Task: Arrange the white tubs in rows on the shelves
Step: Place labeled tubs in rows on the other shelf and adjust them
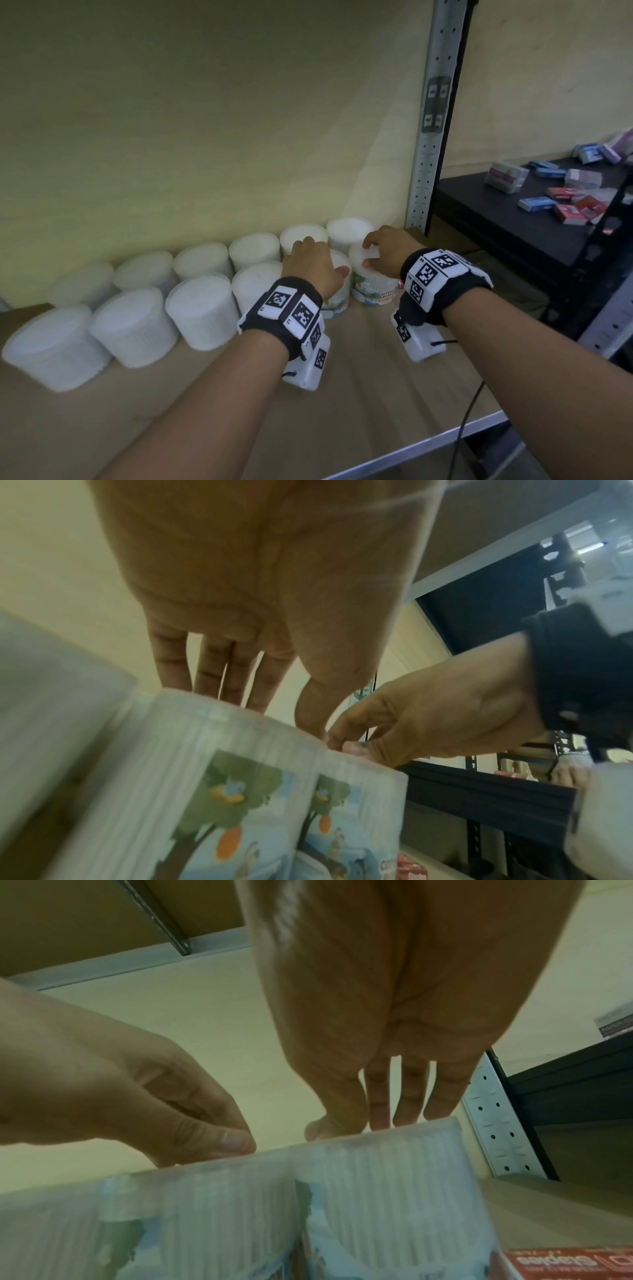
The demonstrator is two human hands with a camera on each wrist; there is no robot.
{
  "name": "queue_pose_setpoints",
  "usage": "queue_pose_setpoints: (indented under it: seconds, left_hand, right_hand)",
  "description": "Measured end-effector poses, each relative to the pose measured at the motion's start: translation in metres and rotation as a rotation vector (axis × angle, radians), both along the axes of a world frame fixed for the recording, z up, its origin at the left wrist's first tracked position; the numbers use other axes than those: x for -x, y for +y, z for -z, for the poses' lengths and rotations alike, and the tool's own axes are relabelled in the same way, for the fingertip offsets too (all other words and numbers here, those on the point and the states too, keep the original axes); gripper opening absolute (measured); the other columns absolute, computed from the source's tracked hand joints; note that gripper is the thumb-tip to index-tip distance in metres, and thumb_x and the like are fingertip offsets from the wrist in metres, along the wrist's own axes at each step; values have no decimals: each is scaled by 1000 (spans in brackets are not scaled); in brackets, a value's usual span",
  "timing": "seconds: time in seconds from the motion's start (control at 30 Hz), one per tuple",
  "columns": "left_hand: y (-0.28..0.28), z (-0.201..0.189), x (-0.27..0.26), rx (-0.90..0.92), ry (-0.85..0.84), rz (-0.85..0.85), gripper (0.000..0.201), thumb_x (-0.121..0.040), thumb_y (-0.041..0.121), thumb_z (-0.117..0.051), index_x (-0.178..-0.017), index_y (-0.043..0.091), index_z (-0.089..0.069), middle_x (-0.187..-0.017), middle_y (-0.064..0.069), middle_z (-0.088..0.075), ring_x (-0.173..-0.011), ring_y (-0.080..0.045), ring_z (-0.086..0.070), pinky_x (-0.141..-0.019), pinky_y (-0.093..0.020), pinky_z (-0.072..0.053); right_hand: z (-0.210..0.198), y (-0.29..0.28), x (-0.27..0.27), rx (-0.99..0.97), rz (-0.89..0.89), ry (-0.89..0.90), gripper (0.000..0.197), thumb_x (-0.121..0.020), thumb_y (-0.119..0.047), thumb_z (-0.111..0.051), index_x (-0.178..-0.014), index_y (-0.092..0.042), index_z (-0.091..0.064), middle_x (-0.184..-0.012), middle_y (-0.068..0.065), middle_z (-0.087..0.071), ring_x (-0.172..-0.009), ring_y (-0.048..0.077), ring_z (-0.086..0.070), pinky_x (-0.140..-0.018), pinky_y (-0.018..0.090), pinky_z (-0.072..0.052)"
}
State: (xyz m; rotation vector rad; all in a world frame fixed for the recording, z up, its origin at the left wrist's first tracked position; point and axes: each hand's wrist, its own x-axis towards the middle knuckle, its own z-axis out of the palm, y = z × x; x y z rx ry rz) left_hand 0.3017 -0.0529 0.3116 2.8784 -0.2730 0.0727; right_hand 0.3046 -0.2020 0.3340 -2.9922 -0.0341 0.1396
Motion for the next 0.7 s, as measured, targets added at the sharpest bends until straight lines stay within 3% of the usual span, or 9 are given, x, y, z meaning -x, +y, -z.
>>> queue_pose_setpoints:
  seconds: [0.3, 0.47, 0.57, 0.7]
  left_hand:
    - [4, -4, -1, 87, 79, 40, 52, -91, 34, -59, -134, 8, -47, -137, -11, -47, -127, -27, -45, -105, -41, -40]
    - [7, -6, 0, 119, 144, 98, 48, -96, 22, -52, -141, 13, -41, -144, -7, -43, -132, -25, -43, -109, -36, -37]
    - [9, -4, 1, 186, 45, 89, 45, -94, 28, -54, -135, 13, -47, -139, -8, -44, -129, -26, -42, -107, -38, -37]
    - [6, -1, 0, 105, -65, -17, 50, -91, 43, -53, -128, 10, -51, -131, -11, -46, -125, -29, -39, -101, -42, -39]
  right_hand:
    - [-2, 2, -1, 28, -15, 9, 48, -94, -35, -54, -138, -14, -47, -141, 10, -45, -129, 25, -46, -107, 33, -37]
    - [-1, 1, -2, 24, -15, 4, 48, -94, -35, -54, -138, -15, -47, -141, 10, -45, -128, 26, -46, -107, 34, -37]
    - [-1, 1, -1, 14, -11, 14, 50, -95, -34, -54, -139, -15, -46, -142, 10, -43, -130, 26, -44, -108, 33, -36]
    - [-1, 1, -1, 11, -6, 11, 49, -95, -34, -54, -139, -15, -46, -142, 10, -43, -130, 26, -44, -109, 33, -36]
